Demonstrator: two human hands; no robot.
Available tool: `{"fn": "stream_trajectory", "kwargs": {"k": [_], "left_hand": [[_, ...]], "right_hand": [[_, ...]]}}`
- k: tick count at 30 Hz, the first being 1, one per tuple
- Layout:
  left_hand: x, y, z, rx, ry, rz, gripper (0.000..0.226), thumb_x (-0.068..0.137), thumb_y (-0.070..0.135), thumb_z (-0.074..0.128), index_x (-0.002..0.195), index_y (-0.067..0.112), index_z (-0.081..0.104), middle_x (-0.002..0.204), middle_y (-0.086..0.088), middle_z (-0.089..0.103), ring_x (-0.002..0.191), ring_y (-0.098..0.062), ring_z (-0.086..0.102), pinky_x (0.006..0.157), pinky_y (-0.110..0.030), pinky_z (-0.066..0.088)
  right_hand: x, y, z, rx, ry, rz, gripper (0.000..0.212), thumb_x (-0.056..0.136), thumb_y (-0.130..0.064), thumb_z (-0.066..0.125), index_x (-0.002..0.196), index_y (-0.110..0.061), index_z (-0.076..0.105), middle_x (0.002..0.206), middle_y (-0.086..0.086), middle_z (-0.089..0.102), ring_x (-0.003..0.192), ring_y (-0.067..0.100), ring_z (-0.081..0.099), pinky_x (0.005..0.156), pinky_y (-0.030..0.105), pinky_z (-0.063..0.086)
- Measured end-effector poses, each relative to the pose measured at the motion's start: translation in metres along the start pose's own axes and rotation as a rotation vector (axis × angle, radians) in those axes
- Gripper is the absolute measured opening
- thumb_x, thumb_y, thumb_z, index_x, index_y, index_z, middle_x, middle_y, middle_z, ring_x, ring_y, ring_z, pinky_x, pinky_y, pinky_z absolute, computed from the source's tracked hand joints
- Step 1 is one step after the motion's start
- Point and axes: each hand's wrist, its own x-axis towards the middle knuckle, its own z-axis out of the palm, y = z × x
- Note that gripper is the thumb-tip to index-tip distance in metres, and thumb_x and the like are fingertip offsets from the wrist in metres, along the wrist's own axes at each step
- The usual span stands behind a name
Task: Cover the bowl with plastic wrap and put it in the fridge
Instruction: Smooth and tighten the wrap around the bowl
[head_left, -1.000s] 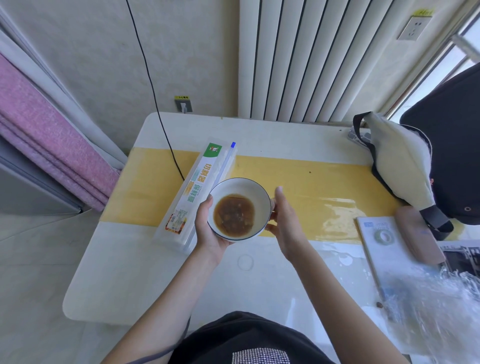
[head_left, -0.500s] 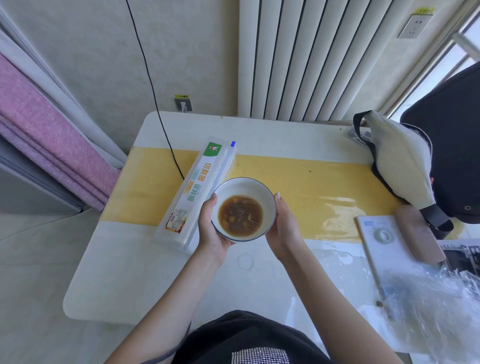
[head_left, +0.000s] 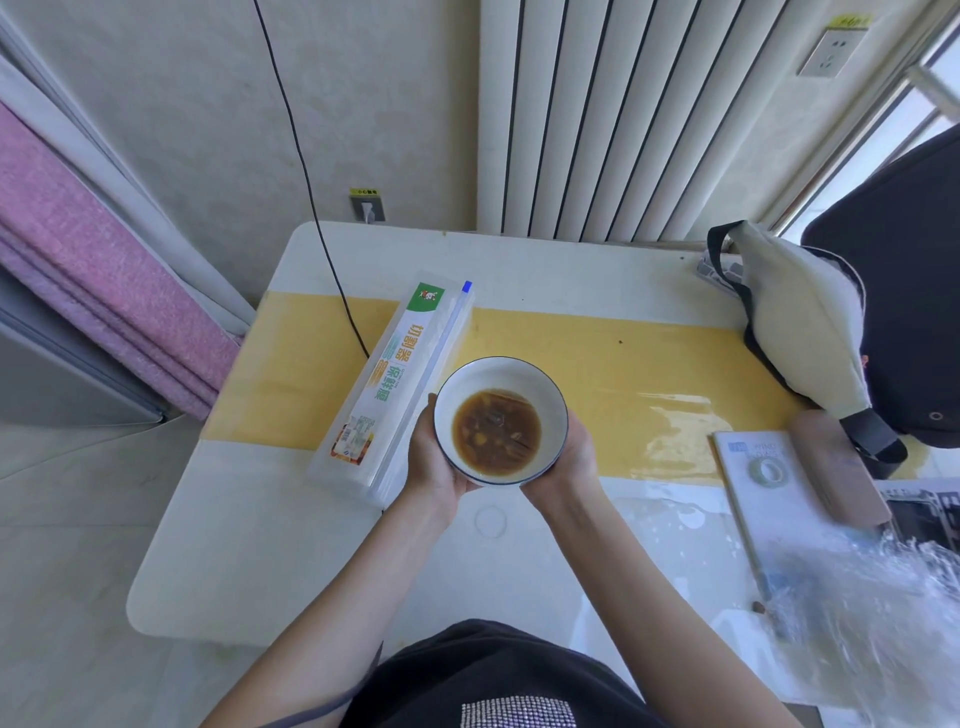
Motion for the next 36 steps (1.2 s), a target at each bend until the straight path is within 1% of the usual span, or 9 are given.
{"fn": "stream_trajectory", "kwargs": {"k": [4, 9, 15, 17, 19, 21, 29, 32, 36], "left_hand": [[0.007, -0.004, 0.000, 0.164, 0.066, 0.116, 0.030, 0.098, 0.031, 0.038, 0.084, 0.026, 0.065, 0.083, 0.003, 0.068, 0.089, -0.020, 0.062, 0.067, -0.031, 0.052], [0.007, -0.009, -0.008, -0.298, -0.175, -0.140, 0.044, 0.084, 0.034, 0.052, 0.122, 0.013, 0.062, 0.123, -0.015, 0.063, 0.119, -0.035, 0.054, 0.104, -0.055, 0.038], [0.011, -0.002, -0.015, -0.342, -0.043, -0.019, 0.027, 0.087, 0.026, 0.042, 0.080, 0.016, 0.066, 0.089, -0.010, 0.064, 0.089, -0.030, 0.060, 0.091, -0.044, 0.047], [0.011, 0.000, -0.014, -0.333, -0.011, -0.009, 0.028, 0.087, 0.025, 0.041, 0.075, 0.016, 0.065, 0.081, -0.009, 0.063, 0.081, -0.028, 0.060, 0.083, -0.040, 0.049], [0.009, 0.001, -0.012, -0.325, -0.026, 0.000, 0.031, 0.088, 0.025, 0.040, 0.076, 0.014, 0.067, 0.081, -0.010, 0.065, 0.081, -0.028, 0.062, 0.080, -0.038, 0.050], [0.008, 0.001, -0.007, -0.299, -0.083, 0.007, 0.042, 0.091, 0.025, 0.036, 0.076, 0.013, 0.074, 0.084, -0.011, 0.070, 0.086, -0.028, 0.065, 0.082, -0.037, 0.050], [0.003, 0.003, -0.005, -0.403, -0.169, -0.037, 0.049, 0.096, 0.026, 0.034, 0.078, 0.014, 0.078, 0.092, -0.008, 0.072, 0.091, -0.022, 0.069, 0.101, -0.034, 0.041], [0.003, 0.005, -0.003, -0.359, -0.136, 0.001, 0.055, 0.097, 0.024, 0.034, 0.058, 0.015, 0.071, 0.067, -0.005, 0.068, 0.070, -0.018, 0.068, 0.087, -0.031, 0.049], [0.005, 0.007, -0.005, -0.197, -0.020, 0.040, 0.057, 0.095, 0.019, 0.032, 0.041, 0.021, 0.051, 0.038, 0.006, 0.050, 0.034, -0.009, 0.053, 0.041, -0.012, 0.042]], "right_hand": [[-0.002, -0.011, 0.005, -0.004, 0.072, 0.003, 0.020, 0.080, 0.006, 0.053, 0.069, -0.009, 0.060, 0.061, 0.008, 0.060, 0.060, 0.025, 0.054, 0.070, 0.035, 0.048], [-0.002, -0.005, 0.011, -0.116, 0.050, 0.019, 0.016, 0.085, -0.007, 0.056, 0.071, -0.013, 0.061, 0.067, 0.005, 0.060, 0.064, 0.023, 0.056, 0.070, 0.034, 0.048], [0.003, 0.003, 0.000, -0.553, 0.203, -0.354, 0.019, 0.094, -0.019, 0.055, 0.107, -0.014, 0.068, 0.086, -0.006, 0.070, 0.078, 0.014, 0.063, 0.071, 0.023, 0.047], [-0.001, 0.002, -0.002, -0.858, 0.226, -0.637, 0.030, 0.100, -0.022, 0.042, 0.123, -0.019, 0.060, 0.101, -0.004, 0.068, 0.104, 0.017, 0.063, 0.096, 0.023, 0.039], [-0.009, 0.000, 0.003, -1.274, 0.096, -0.907, 0.043, 0.101, -0.030, 0.032, 0.142, -0.023, 0.042, 0.140, -0.002, 0.051, 0.141, 0.014, 0.033, 0.119, 0.031, 0.003], [-0.018, 0.004, 0.010, -1.760, -0.077, -1.056, 0.060, 0.096, -0.047, 0.021, 0.151, -0.025, 0.024, 0.157, -0.011, 0.021, 0.149, 0.009, 0.006, 0.115, 0.042, -0.018], [-0.026, 0.018, 0.001, -2.175, -0.393, -1.070, 0.087, 0.086, -0.067, -0.008, 0.154, -0.016, 0.007, 0.161, 0.003, 0.006, 0.149, 0.019, -0.001, 0.118, 0.049, -0.008], [-0.031, 0.022, -0.008, -2.218, -0.511, -1.180, 0.077, 0.095, -0.059, 0.003, 0.151, -0.011, 0.024, 0.157, 0.005, 0.026, 0.146, 0.023, 0.020, 0.115, 0.050, 0.004], [-0.038, 0.026, -0.016, -2.212, -0.649, -1.288, 0.066, 0.099, -0.052, 0.016, 0.149, -0.011, 0.030, 0.154, 0.004, 0.035, 0.144, 0.019, 0.027, 0.115, 0.046, 0.013]]}}
